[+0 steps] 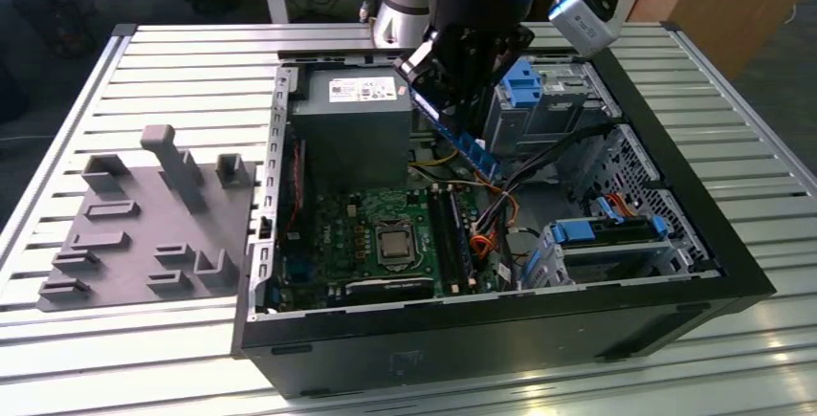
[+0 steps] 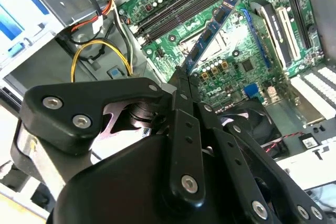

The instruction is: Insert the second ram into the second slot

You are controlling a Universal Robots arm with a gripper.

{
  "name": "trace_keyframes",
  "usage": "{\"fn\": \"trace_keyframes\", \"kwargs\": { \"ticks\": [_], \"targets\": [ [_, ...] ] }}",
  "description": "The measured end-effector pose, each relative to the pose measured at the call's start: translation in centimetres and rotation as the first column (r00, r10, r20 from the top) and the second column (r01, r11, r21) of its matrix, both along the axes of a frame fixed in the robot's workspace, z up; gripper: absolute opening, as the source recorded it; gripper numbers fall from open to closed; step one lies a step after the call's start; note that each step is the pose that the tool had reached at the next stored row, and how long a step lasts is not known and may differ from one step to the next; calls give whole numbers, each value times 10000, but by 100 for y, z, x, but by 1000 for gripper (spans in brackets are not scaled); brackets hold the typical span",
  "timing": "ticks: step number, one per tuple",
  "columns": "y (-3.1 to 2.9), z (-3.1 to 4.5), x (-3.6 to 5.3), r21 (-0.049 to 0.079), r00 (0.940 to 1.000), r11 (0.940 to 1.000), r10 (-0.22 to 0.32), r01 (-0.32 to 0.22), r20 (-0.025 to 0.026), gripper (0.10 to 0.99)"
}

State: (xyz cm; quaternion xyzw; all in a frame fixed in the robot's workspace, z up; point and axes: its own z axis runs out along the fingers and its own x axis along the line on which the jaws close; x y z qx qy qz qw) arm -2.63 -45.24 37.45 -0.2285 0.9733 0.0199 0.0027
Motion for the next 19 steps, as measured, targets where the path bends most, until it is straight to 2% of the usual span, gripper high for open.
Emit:
{"fn": "trace_keyframes", "kwargs": {
  "ticks": [9, 19],
  "targets": [
    [0, -2, 0, 0, 9967, 9967, -817, 817, 0, 118],
    [0, -5, 0, 0, 9845, 9845, -1752, 1752, 0, 118]
  ]
}}
